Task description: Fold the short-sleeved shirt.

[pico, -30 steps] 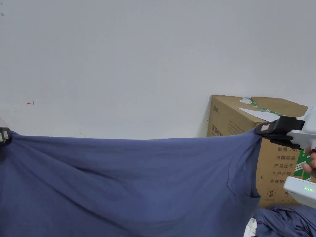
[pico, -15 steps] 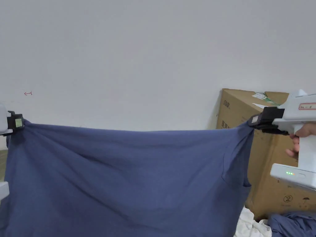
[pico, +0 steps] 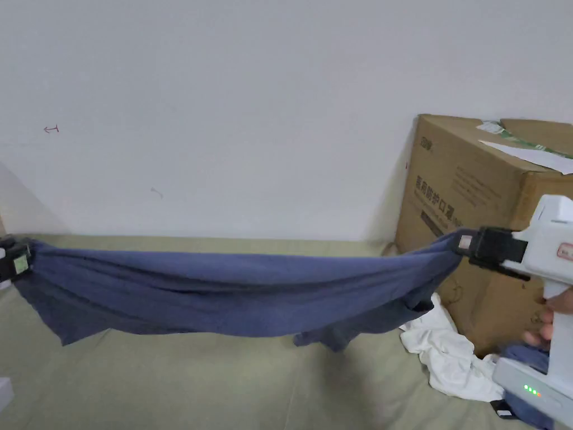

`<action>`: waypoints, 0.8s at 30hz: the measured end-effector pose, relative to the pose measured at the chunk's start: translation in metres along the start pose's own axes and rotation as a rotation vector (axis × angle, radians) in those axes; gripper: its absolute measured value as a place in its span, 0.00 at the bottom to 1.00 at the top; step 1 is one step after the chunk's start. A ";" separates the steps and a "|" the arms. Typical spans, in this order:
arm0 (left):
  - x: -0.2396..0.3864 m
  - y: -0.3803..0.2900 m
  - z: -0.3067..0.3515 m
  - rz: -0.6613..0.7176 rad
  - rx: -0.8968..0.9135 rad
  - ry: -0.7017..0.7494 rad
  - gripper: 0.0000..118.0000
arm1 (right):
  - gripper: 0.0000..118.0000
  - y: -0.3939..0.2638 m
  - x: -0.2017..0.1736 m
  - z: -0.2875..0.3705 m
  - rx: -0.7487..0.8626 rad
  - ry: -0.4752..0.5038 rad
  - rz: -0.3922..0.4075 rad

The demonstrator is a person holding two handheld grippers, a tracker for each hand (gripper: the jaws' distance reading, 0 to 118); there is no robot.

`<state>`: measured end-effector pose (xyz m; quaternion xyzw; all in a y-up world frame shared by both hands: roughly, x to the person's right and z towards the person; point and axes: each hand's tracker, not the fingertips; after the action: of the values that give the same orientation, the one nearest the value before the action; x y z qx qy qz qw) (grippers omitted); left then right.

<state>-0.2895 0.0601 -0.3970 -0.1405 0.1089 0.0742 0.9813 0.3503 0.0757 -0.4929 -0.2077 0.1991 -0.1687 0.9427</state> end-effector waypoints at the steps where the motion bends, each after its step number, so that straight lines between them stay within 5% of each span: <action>1: -0.008 -0.027 0.003 0.013 -0.042 -0.002 0.01 | 0.03 -0.028 0.005 0.002 -0.034 -0.016 0.001; 3: -0.020 -0.081 0.007 0.004 -0.103 0.016 0.01 | 0.03 -0.078 0.020 0.003 -0.106 -0.046 0.029; 7: -0.038 -0.187 0.020 0.028 -0.261 0.038 0.01 | 0.03 -0.180 0.051 0.006 -0.246 -0.073 -0.057; 13: -0.040 -0.297 0.042 0.013 -0.465 0.084 0.01 | 0.03 -0.284 0.085 -0.004 -0.471 -0.163 0.091; 19: -0.066 -0.349 0.045 0.132 -0.464 0.096 0.03 | 0.03 -0.327 0.109 -0.020 -0.613 -0.219 0.059; 22: -0.066 -0.341 0.034 0.109 -0.506 0.137 0.19 | 0.04 -0.339 0.101 -0.026 -0.623 -0.232 0.121; 24: -0.062 -0.326 0.031 0.072 -0.514 0.177 0.44 | 0.04 -0.340 0.097 -0.030 -0.618 -0.251 0.140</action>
<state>-0.2863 -0.2470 -0.2684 -0.3872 0.1769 0.1214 0.8967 0.3410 -0.2644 -0.3920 -0.4885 0.1371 -0.0085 0.8617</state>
